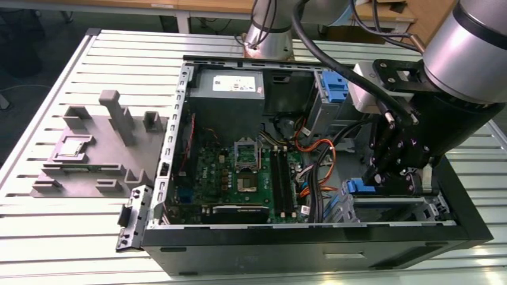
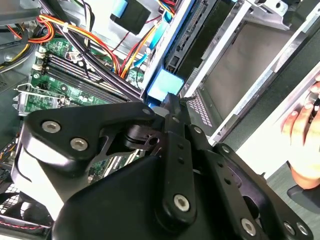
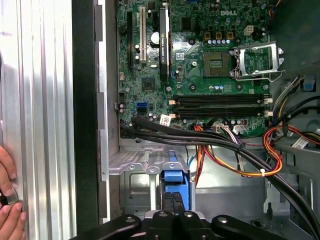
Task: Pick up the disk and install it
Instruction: 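Insert the disk into the insertion slot, then insert the first disk wire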
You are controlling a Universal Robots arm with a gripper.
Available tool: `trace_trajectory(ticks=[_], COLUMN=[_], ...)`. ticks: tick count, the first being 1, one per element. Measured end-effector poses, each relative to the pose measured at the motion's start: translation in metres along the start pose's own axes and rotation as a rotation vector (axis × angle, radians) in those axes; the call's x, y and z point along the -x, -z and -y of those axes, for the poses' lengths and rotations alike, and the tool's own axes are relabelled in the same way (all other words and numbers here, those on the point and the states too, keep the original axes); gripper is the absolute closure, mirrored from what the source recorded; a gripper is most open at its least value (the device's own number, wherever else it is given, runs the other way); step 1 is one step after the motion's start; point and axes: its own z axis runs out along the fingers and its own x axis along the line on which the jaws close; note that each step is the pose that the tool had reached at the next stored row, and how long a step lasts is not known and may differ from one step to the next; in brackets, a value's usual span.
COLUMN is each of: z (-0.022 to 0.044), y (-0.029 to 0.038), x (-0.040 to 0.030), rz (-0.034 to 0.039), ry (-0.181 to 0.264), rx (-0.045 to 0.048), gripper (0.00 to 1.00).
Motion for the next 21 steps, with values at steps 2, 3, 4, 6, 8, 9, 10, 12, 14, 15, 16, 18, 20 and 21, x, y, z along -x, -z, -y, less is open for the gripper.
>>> trace_trajectory(ticks=[2,3,4,6,8,9,10,12,14,15,16,18,20,21], z=[0.0,0.0,0.0,0.0,0.0,0.0,0.0,0.0,0.0,0.0003,0.0011,0.0054,0.0088,0.0091], y=[-0.0001,-0.0001,-0.0001,-0.0001,-0.0002,-0.0002,-0.0002,-0.0002,-0.0002,-0.0003,-0.0004,-0.0004,-0.0004,-0.0004], x=[0.0,0.0,0.0,0.0,0.0,0.0,0.0,0.0,0.0,0.0,0.0001,0.0003,0.0006,0.0006], rz=[0.0,0.0,0.0,0.0,0.0,0.0,0.0,0.0001,0.0,0.0001,0.0002,0.0002,0.0001,0.0], ry=[0.0,0.0,0.0,0.0,0.0,0.0,0.0,0.0,0.0,0.0,0.0,0.0,0.0,0.0], rx=[0.0,0.0,0.0,0.0,0.0,0.0,0.0,0.0,0.0,0.0,0.0,0.0006,0.0009,0.001], gripper=[0.9,0.9,0.9,0.9,0.9,0.9,0.9,0.9,0.9,0.9,0.9,0.9,0.9,0.9])
